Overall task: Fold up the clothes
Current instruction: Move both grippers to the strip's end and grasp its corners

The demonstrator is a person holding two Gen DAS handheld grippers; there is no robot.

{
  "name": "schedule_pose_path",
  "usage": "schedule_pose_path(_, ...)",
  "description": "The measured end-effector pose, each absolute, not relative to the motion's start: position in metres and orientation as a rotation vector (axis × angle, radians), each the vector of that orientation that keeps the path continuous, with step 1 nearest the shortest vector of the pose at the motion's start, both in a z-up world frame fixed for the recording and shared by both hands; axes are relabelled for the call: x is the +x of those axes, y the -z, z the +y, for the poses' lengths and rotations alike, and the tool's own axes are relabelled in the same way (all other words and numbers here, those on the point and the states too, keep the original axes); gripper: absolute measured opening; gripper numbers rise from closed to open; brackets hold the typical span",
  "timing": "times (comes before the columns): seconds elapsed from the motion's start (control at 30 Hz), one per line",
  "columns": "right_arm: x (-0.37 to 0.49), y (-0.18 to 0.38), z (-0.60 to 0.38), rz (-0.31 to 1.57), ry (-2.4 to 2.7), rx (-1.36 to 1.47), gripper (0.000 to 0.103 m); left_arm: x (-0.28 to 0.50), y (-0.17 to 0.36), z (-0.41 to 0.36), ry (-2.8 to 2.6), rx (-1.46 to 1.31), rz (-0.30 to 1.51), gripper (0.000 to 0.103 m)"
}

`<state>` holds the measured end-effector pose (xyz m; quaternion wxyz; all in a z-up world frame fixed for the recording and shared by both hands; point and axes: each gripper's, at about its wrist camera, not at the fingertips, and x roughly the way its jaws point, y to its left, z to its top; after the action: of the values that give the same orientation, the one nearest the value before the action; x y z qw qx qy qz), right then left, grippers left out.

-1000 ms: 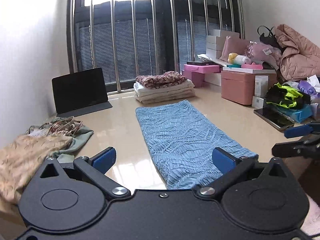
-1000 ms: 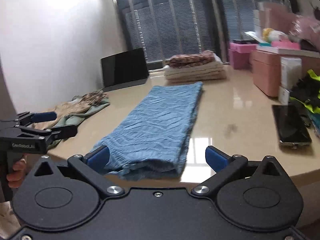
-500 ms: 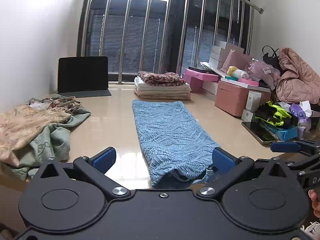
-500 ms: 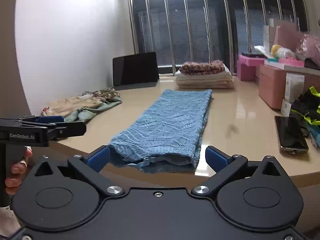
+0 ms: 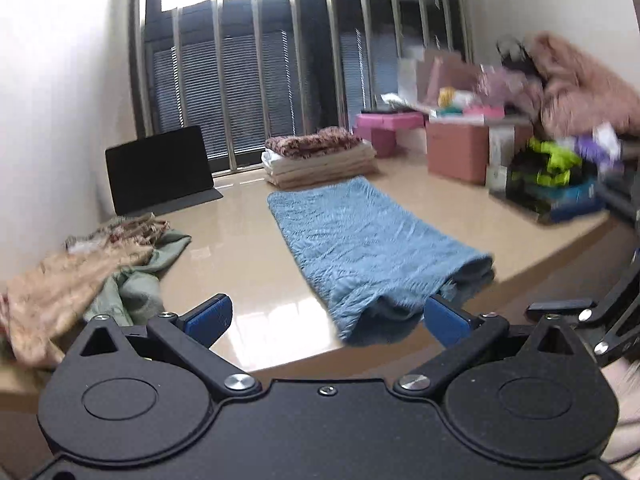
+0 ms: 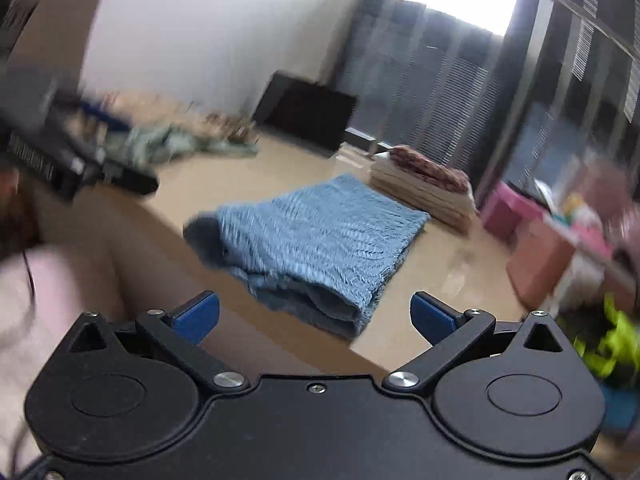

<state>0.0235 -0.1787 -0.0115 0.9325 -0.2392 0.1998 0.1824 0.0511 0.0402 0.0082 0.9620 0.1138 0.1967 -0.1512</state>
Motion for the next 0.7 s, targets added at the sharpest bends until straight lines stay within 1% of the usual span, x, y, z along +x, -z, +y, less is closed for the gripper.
schedule_pose_path(0.1,0.034,0.017,-0.175,0.430,-0.403,-0.572,0.103,0.058,-0.004,0.034,0.321,0.305,0.405,0.103)
schedule_pose_path(0.2,0.045,0.024,-0.170,0.437,-0.446,-0.645,0.103,0.066,0.001,0.024,0.398,0.437,0.396,0.103)
schedule_pose_path(0.37,0.070,0.043,-0.153,0.453,-0.523,-0.885,0.103,0.071,0.026,-0.010,0.539,0.902,0.317,0.103)
schedule_pose_path(0.47,0.084,0.055,-0.142,0.469,-0.577,-1.004,0.102,0.074,0.047,-0.025,0.597,1.097,0.294,0.103)
schedule_pose_path(0.57,0.093,0.062,-0.135,0.473,-0.603,-1.068,0.102,0.085,0.063,-0.035,0.622,1.185,0.303,0.103)
schedule_pose_path(0.7,0.105,0.068,-0.132,0.512,-0.625,-1.085,0.098,0.103,0.073,-0.042,0.628,1.186,0.348,0.102)
